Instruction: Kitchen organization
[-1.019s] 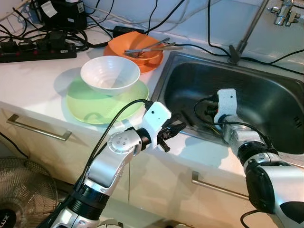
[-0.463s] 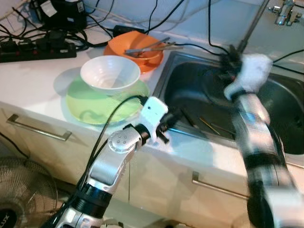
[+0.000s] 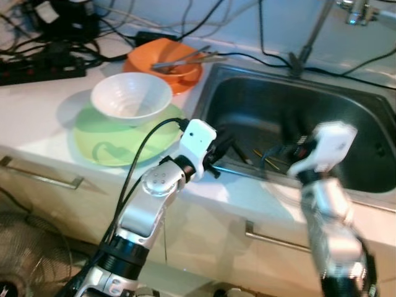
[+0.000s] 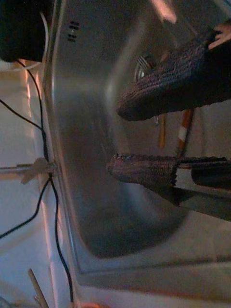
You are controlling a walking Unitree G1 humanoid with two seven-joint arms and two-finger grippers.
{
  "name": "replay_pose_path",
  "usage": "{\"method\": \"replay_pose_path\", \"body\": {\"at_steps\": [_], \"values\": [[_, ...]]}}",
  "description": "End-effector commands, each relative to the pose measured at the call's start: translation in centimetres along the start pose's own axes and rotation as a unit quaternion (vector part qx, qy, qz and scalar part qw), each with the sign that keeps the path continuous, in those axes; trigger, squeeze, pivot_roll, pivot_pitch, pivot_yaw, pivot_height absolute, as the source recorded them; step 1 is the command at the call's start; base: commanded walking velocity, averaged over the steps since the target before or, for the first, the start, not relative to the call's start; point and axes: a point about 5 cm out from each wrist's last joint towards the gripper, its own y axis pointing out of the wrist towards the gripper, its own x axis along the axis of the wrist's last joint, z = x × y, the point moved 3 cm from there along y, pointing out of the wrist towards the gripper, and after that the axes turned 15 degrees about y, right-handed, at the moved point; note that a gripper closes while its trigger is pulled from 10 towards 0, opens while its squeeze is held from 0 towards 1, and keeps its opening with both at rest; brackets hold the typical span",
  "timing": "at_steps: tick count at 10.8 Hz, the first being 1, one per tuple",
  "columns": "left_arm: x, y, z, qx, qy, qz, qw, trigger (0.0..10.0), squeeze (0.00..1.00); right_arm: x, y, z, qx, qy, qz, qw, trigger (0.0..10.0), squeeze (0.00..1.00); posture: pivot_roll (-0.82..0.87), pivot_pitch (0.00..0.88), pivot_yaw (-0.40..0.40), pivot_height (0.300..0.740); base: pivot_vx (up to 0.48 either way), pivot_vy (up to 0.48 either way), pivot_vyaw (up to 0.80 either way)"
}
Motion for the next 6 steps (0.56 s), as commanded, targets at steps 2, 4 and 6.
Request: {"method": "replay_pose_path", "body": {"at_steps": [2, 4, 6], "values": [[0.2, 0.2, 0.3, 0.008, 0.007, -0.004, 1.000, 10.0, 0.00, -1.0, -0.6, 0.9, 0.004, 0.006, 0.028, 1.000, 10.0, 0.00, -0.01, 0.074, -0.061, 0.740, 0.000, 0.000, 0.00], [0.8, 0.2, 0.7, 0.018, 0.039, -0.013, 0.999, 10.0, 0.00, -1.8, -0.6, 1.3, 0.003, 0.015, 0.041, 0.999, 10.0, 0.00, -0.01, 0.075, -0.065, 0.740, 0.000, 0.000, 0.00], [3.9, 0.2, 2.3, 0.051, 0.137, -0.053, 0.988, 10.0, 0.00, -2.6, -0.4, 1.7, -0.003, 0.019, 0.052, 0.998, 10.0, 0.00, 0.00, 0.083, -0.074, 0.740, 0.000, 0.000, 0.00]]}}
